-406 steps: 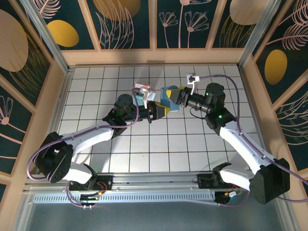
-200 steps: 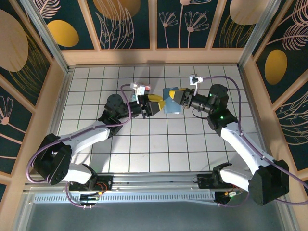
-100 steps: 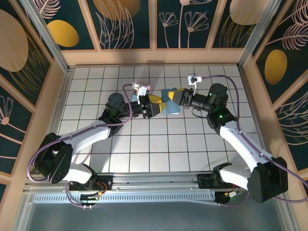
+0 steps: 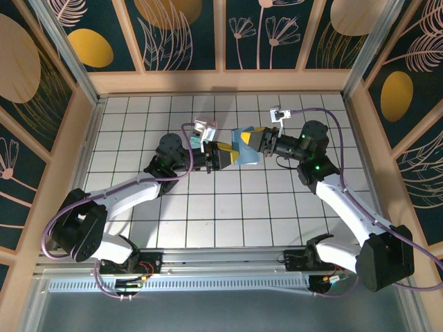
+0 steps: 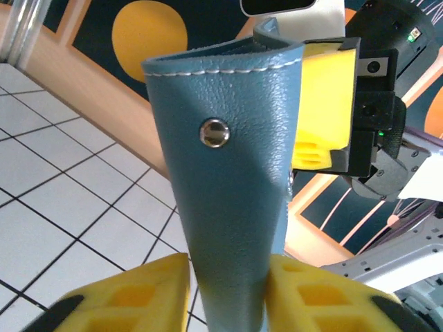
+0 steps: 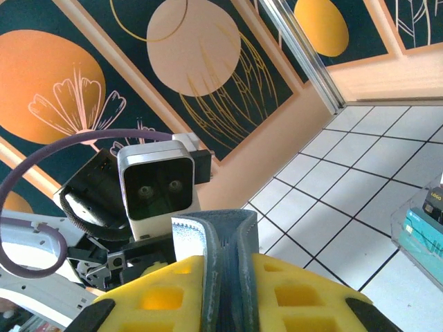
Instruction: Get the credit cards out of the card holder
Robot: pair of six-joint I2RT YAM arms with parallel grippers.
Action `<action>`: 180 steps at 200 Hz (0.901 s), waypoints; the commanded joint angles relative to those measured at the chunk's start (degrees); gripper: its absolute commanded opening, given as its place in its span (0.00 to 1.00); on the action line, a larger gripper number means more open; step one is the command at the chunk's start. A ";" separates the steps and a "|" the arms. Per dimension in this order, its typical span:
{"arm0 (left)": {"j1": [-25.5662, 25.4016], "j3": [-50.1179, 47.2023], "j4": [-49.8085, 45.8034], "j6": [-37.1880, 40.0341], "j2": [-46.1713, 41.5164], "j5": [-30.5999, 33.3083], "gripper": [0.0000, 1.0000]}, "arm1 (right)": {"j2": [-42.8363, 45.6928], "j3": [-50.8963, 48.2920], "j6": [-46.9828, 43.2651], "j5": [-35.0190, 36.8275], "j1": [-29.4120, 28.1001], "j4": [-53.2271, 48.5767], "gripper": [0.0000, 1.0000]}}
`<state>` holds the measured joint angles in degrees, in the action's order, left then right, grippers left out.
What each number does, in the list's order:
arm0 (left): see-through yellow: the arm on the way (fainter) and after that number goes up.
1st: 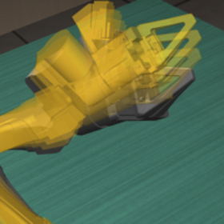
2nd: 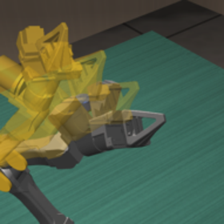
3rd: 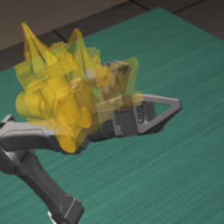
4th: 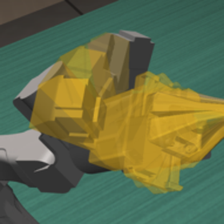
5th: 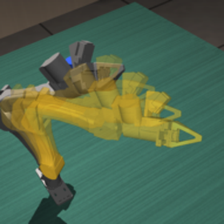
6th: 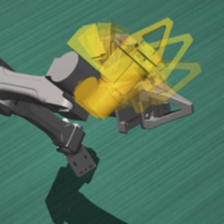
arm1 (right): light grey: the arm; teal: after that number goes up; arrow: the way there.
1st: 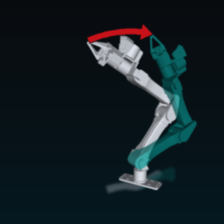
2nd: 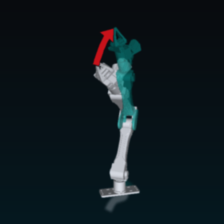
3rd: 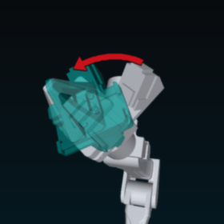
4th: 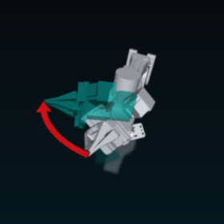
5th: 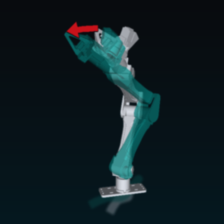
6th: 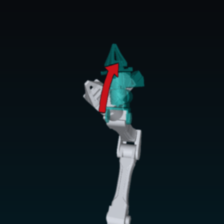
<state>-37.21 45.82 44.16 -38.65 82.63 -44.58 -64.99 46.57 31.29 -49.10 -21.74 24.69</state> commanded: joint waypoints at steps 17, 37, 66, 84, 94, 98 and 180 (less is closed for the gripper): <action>0.12 0.80 1.39 0.49 0.09 -0.49 0.10 | 0.05 0.93 0.41 -0.60 -0.13 2.68 0.08; 0.05 0.34 0.49 0.94 -0.57 1.03 0.03 | -0.11 2.36 -1.80 2.06 -0.23 -2.30 0.20; 0.11 1.10 -5.75 4.54 -1.92 7.04 0.00 | 0.92 4.60 -6.20 11.36 -0.89 -12.89 0.36; 0.11 1.68 -9.19 6.32 -2.61 12.84 0.00 | 1.95 5.76 -7.21 21.43 -1.54 -19.65 0.50; 0.12 1.98 -10.65 6.64 -2.61 15.84 0.00 | 2.32 6.51 -6.95 27.36 -1.69 -23.51 0.53; 0.12 2.15 -11.27 6.78 -2.49 17.10 0.00 | 2.42 6.82 -6.80 29.37 -1.73 -24.82 0.54; 0.12 4.65 -16.33 7.18 1.52 29.32 0.00 | 2.38 11.28 -2.69 54.85 -11.63 -37.53 0.50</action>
<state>-37.28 48.12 28.14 -32.97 82.67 -18.98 -63.68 55.72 26.35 -4.01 -30.48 -9.34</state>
